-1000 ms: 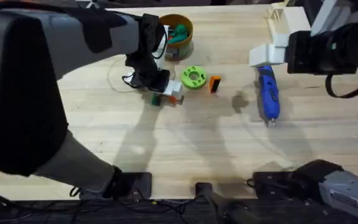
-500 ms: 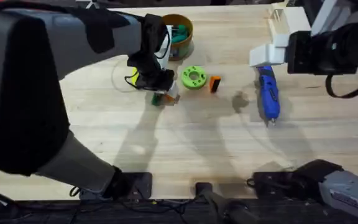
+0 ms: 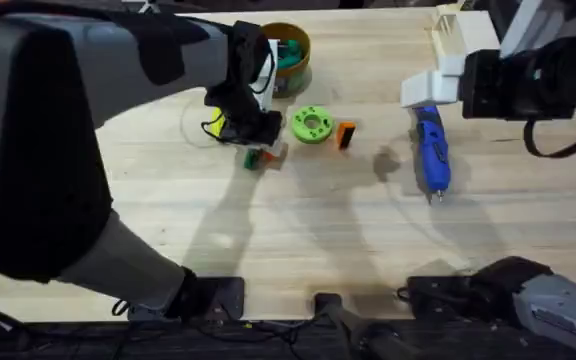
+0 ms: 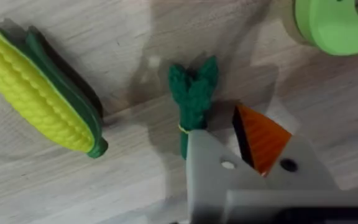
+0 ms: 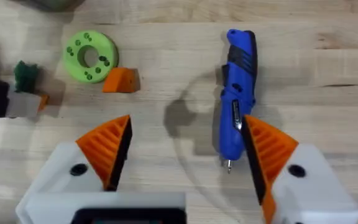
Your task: Pick up the gripper from the table and insert it into the empty holder that is missing its gripper. Then pick up a screw, insert it into the mounting hole, and use the screwdriver to tighten it. Finally, clean up the table by picking up the vegetable and placing it into the bucket.
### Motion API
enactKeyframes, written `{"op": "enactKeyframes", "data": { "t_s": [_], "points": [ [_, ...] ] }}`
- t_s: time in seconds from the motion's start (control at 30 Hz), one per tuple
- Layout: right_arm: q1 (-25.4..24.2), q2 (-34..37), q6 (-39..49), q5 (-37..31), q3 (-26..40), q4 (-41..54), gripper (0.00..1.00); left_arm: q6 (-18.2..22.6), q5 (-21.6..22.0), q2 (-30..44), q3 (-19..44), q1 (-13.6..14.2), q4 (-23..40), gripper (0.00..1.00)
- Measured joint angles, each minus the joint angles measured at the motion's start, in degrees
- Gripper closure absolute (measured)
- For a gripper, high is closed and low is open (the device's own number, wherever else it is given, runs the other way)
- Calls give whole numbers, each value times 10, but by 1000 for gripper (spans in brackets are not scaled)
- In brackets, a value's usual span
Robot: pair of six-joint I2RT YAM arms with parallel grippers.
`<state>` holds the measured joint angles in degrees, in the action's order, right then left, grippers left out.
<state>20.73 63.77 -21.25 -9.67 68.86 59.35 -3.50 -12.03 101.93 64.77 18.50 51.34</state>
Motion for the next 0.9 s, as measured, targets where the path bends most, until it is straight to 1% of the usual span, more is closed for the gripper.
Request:
{"op": "enactKeyframes", "data": {
  "t_s": [0.1,0.2,0.3,0.6,0.9],
  "points": [
    [0,0,0,0,0,0,10,0,1,-1,0,0,0,996],
    [0,0,0,0,0,0,10,0,26,-11,-1,-2,1,997],
    [0,0,0,0,0,0,10,0,44,-43,-2,-6,5,997],
    [0,0,0,0,0,0,10,0,101,-229,-2,-7,46,997],
    [0,0,0,0,0,0,10,0,124,-380,-2,-7,50,997]
  ]
}}
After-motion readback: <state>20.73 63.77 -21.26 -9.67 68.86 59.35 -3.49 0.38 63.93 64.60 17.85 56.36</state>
